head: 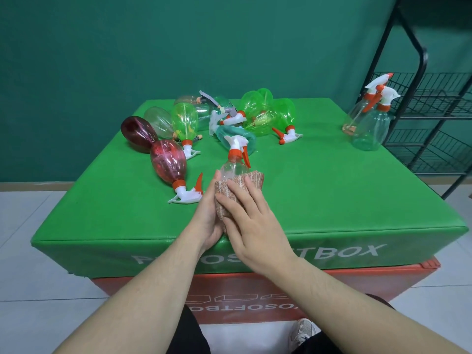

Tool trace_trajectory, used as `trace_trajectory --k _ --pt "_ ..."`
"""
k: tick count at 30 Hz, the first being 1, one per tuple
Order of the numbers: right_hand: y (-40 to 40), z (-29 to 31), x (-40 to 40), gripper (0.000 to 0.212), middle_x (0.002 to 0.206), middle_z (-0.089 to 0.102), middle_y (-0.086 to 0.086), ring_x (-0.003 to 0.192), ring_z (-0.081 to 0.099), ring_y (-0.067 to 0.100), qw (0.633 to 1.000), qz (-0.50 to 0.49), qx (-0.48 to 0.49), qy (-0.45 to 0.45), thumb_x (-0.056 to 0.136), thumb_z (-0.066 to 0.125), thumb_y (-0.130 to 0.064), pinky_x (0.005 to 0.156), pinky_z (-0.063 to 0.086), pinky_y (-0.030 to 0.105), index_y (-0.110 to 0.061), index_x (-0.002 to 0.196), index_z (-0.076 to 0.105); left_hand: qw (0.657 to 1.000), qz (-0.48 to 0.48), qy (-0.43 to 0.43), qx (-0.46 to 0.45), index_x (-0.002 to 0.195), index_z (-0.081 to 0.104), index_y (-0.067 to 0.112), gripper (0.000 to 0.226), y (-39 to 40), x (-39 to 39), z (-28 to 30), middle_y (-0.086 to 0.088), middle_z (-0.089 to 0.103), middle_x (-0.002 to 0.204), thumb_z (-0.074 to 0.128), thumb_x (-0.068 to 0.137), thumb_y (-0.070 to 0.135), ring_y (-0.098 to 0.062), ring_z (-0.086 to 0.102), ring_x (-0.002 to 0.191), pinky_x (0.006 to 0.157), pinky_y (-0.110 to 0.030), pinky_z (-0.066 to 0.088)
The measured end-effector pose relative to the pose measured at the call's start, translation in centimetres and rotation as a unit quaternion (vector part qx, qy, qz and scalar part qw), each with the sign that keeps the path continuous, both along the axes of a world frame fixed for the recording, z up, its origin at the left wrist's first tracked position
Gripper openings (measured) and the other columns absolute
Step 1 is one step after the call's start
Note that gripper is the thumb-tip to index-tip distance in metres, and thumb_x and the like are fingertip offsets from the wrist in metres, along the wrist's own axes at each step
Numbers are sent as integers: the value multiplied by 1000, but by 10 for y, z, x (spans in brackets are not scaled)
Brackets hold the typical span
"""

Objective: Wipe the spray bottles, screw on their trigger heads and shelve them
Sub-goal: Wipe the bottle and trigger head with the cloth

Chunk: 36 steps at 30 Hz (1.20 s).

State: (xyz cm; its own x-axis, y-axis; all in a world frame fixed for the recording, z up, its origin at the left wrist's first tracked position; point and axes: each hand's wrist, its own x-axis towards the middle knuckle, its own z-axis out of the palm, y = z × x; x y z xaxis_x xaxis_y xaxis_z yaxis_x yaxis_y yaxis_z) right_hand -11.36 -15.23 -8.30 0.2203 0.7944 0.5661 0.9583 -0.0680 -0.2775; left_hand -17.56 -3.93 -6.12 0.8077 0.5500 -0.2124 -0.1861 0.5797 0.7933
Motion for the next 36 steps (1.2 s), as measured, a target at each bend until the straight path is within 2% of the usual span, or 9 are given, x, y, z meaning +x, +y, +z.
trace_trajectory --k 3,6,14,18,21,25,27,33,36 --pt "6 4 1 44 161 34 4 155 12 25 1000 -12 2 19 105 44 -31 122 24 52 -19 146 50 1000 3 -7 -8 132 65 7 70 2 2 -2 -18 68 133 44 97 64 -26 65 126 106 -37 51" --pt "14 8 2 44 161 34 3 155 14 26 1000 -17 3 24 106 41 -31 122 23 50 -19 146 50 1000 10 -14 -6 130 65 10 60 3 3 -4 -15 69 132 39 104 57 -22 66 124 99 -31 56" --pt "32 31 16 43 156 41 4 151 24 27 998 -30 21 45 104 39 -31 126 15 39 -18 142 55 999 31 -14 20 137 62 18 47 4 5 -1 -7 69 135 40 108 47 -14 66 123 88 -27 60" --pt "42 47 28 43 157 38 4 148 27 20 991 -29 0 130 104 43 -28 124 18 33 -17 145 52 1000 7 -4 26 131 67 25 40 4 5 0 -6 72 129 42 108 46 -18 68 117 93 -42 57" --pt "53 55 36 43 160 36 2 148 28 16 981 -30 -22 189 105 44 -26 121 20 28 -17 147 50 1000 2 -3 24 127 68 23 39 4 4 1 -7 74 123 40 108 43 -18 71 110 88 -43 57" --pt "60 55 39 43 162 34 0 150 27 15 970 -41 -33 236 106 43 -26 121 22 29 -19 147 50 1000 2 -5 14 126 69 22 40 5 2 -1 -9 74 123 38 109 42 -20 73 105 87 -42 57" --pt "60 50 37 44 161 34 0 149 27 15 971 -46 -38 230 106 40 -29 122 22 30 -19 148 49 1000 5 -10 4 124 70 22 40 6 2 -3 -8 76 119 38 110 42 -19 73 102 83 -40 58" --pt "44 32 22 53 157 38 11 149 28 25 995 -19 -10 98 105 29 -33 123 21 42 -8 148 47 999 27 -28 -21 124 70 19 42 7 3 -5 -6 77 116 35 111 39 -16 75 104 78 -31 62" --pt "31 19 16 53 164 26 8 155 14 26 997 -11 -28 68 106 27 -33 124 18 48 -14 154 39 999 32 -26 -24 132 66 11 49 9 4 -7 -11 73 127 33 110 40 -19 70 116 92 -31 58"
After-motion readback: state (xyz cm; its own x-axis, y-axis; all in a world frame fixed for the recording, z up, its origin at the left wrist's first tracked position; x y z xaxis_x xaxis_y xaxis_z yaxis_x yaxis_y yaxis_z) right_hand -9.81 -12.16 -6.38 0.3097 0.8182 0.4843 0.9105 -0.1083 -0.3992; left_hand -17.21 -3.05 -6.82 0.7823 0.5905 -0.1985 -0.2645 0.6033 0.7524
